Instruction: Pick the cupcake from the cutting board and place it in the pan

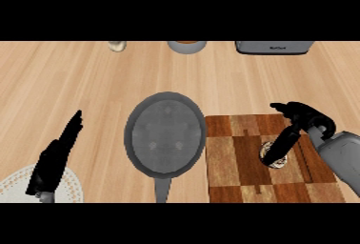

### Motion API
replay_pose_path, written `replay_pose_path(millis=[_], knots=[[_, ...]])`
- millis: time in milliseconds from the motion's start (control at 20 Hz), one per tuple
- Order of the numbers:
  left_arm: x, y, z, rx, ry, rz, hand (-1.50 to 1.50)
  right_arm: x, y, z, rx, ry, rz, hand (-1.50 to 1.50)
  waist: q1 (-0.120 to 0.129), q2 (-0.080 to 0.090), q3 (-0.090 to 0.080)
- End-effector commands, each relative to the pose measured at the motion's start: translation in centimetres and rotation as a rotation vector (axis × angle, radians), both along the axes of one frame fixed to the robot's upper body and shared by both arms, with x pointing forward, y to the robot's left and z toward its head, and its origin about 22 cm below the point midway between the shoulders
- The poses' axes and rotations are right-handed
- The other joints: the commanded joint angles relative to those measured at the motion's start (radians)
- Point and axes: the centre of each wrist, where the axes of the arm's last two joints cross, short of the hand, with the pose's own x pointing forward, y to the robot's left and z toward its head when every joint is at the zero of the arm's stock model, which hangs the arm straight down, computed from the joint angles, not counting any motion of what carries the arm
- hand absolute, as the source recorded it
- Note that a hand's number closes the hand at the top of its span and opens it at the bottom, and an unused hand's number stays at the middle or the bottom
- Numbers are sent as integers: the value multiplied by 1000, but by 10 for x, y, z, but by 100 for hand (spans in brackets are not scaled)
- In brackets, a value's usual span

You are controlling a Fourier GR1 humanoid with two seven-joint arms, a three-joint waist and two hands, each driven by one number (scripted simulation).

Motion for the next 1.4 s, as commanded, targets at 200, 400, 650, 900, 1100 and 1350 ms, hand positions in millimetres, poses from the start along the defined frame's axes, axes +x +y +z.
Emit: replay_pose_path(millis=[200, 400, 650, 900, 1100, 1350], knots=[[-4, 2, 4, 5, -1, 8, 0, -10, 12, -12, -91, 140, -37, -150, -7, -3, 0], [-4, 3, 9, 7, -4, 11, 0, -7, -2, -47, -122, 160, -34, -150, 1, 0, 1], [-3, 9, 1, 0, 3, 2, 0, -21, 15, -43, -111, 163, -33, -150, -8, -2, 0], [7, 9, 23, -8, -14, 6, 0, -4, -1, -64, -122, 154, -37, -150, 1, 1, 1], [-20, 9, -7, -7, 10, 10, 0, -16, 15, -76, -97, 169, -33, -150, 0, 0, 1], [-4, 11, -9, 3, -3, 7, 0, -22, 25, -73, -68, 70, -65, 150, -6, -1, 1]])
